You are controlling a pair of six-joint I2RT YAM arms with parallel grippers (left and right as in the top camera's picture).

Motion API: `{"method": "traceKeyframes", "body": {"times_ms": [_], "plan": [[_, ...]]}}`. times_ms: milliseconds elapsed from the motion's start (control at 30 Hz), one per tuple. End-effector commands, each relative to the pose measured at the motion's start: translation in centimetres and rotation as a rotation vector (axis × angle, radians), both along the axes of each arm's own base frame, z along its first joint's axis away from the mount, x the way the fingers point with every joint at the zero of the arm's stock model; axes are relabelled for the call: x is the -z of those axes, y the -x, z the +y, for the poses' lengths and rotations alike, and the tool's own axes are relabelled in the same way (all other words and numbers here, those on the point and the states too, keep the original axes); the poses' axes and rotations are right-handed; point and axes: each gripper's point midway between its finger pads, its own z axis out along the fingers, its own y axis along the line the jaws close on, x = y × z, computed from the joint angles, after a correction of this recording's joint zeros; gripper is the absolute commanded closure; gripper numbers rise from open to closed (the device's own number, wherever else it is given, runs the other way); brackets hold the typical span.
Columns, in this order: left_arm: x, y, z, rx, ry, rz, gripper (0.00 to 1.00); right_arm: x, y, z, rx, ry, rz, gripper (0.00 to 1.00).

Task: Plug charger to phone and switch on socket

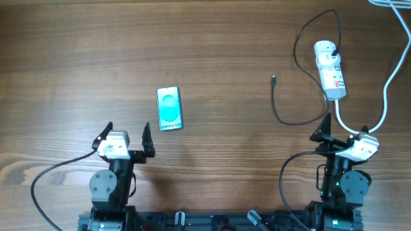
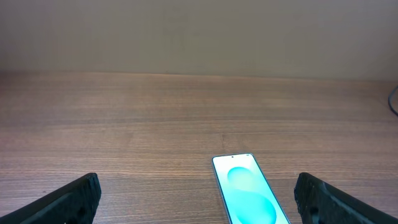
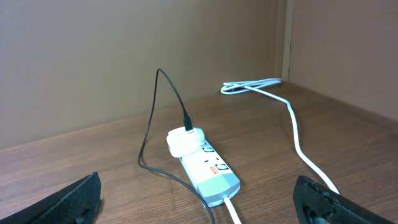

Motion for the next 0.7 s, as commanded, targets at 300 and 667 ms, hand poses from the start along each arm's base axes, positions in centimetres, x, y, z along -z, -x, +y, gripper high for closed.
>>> {"method": "traceKeyframes", "body": {"times_ms": [300, 667], "plan": [[-3.4, 0.7, -1.6, 0.092, 0.004, -0.029, 0.0, 0.0, -0.1, 0.2, -0.013, 0.013, 0.003, 0.0], [-7.9, 0.9, -1.3, 0.077, 0.001, 0.042, 0.0, 0.0, -0.1, 0.2, -0.013, 0.013, 0.004, 0.0]]}}
